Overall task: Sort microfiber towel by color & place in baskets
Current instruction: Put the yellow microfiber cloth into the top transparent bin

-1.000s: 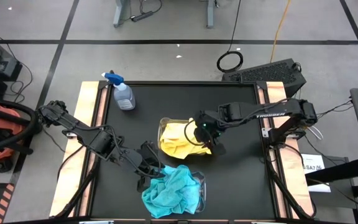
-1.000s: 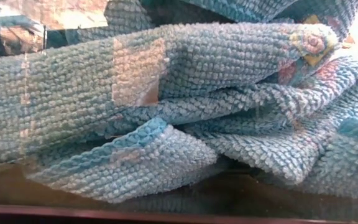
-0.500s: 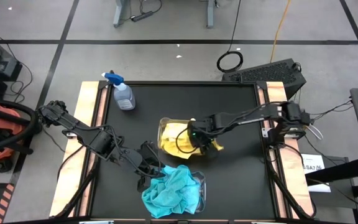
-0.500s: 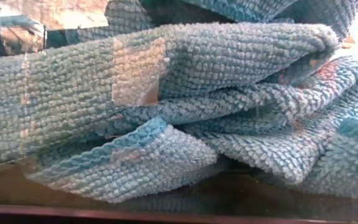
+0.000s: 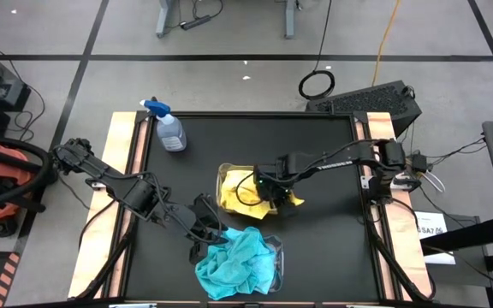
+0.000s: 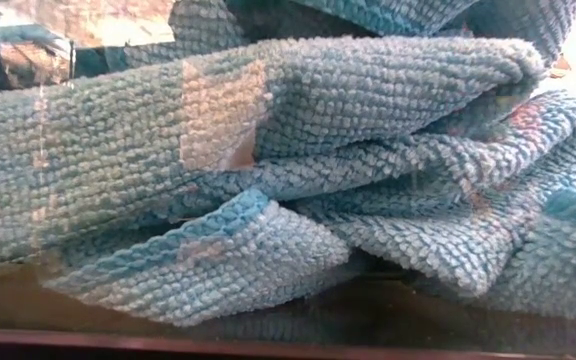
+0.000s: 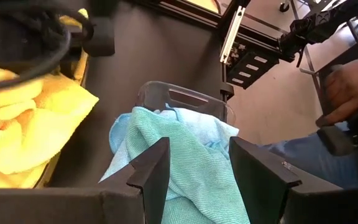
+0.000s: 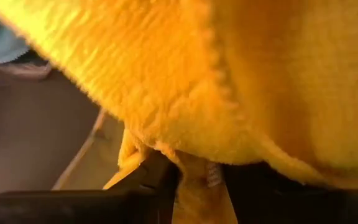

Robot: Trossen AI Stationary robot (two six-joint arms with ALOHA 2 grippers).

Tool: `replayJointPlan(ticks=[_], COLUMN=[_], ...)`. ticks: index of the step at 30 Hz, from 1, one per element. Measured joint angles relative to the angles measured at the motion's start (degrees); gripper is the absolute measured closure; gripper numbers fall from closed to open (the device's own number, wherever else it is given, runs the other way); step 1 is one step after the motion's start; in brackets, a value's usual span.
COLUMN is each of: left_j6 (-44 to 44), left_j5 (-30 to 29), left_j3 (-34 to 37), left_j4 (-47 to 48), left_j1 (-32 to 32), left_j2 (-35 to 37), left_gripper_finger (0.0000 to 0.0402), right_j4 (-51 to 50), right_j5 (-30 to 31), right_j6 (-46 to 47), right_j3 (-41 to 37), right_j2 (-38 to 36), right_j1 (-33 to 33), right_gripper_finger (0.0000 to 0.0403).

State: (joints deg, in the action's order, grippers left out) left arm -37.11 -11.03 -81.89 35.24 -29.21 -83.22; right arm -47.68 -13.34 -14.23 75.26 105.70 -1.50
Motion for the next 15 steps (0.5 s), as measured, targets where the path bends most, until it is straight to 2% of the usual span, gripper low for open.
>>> replayJointPlan(ticks=[6, 15], left_j6=[1.4, 4.4], left_j5=[0.0, 0.0], left_j3=[0.0, 0.0], left_j4=[0.1, 1.2], left_j1=[1.3, 3.2], left_j2=[0.0, 0.0], left_gripper_finger=[0.0228, 0.0228], right_j4=[-4.3, -10.6], right_j5=[0.1, -0.1], right_j6=[0.1, 2.4], right_j3=[5.8, 15.6], right_j2=[-3.9, -8.6], right_j1=[-0.3, -0.3], right_gripper_finger=[0.0281, 0.025])
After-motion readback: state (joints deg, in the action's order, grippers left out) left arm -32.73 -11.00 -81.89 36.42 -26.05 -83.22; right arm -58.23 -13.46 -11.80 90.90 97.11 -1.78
